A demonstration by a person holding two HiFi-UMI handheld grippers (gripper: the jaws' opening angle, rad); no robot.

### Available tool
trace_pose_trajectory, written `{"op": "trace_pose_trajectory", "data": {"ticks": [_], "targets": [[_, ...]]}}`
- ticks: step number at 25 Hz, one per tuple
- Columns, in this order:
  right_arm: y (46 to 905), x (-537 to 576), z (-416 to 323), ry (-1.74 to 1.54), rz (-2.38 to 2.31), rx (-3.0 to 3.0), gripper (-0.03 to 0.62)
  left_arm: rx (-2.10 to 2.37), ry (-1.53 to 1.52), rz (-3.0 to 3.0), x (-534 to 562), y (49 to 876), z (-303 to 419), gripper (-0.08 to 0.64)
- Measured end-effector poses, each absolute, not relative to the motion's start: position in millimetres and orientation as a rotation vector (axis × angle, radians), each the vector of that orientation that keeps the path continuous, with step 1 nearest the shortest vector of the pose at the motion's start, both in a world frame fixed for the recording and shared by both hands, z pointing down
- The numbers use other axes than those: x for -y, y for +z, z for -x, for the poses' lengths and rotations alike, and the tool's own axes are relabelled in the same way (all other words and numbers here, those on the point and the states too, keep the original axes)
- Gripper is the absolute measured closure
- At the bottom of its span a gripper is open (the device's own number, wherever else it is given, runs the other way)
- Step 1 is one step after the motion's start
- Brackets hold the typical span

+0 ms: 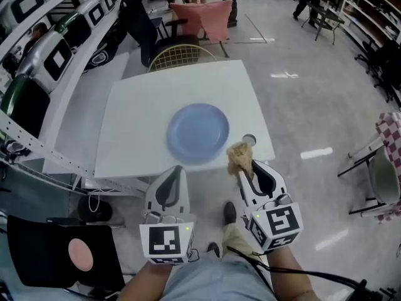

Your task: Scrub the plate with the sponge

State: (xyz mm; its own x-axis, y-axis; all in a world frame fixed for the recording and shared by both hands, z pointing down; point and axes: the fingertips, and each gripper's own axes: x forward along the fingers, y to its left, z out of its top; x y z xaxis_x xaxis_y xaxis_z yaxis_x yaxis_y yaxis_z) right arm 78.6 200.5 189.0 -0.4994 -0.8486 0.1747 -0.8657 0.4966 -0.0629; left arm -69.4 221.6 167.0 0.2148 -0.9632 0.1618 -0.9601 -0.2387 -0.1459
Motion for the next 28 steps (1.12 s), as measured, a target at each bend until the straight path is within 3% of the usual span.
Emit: {"op": "trace_pose_trajectory", "data": {"ticks": [14, 28], "targets": [[178, -26, -81, 0.26, -1.346, 2.735, 0.482, -2.043, -0.443, 2.306, -60, 141, 56, 0.546], [168, 34, -43, 0.214, -1.175, 2.807, 0.482, -2.201, -0.395, 2.207, -20, 141, 93, 0.546]]}}
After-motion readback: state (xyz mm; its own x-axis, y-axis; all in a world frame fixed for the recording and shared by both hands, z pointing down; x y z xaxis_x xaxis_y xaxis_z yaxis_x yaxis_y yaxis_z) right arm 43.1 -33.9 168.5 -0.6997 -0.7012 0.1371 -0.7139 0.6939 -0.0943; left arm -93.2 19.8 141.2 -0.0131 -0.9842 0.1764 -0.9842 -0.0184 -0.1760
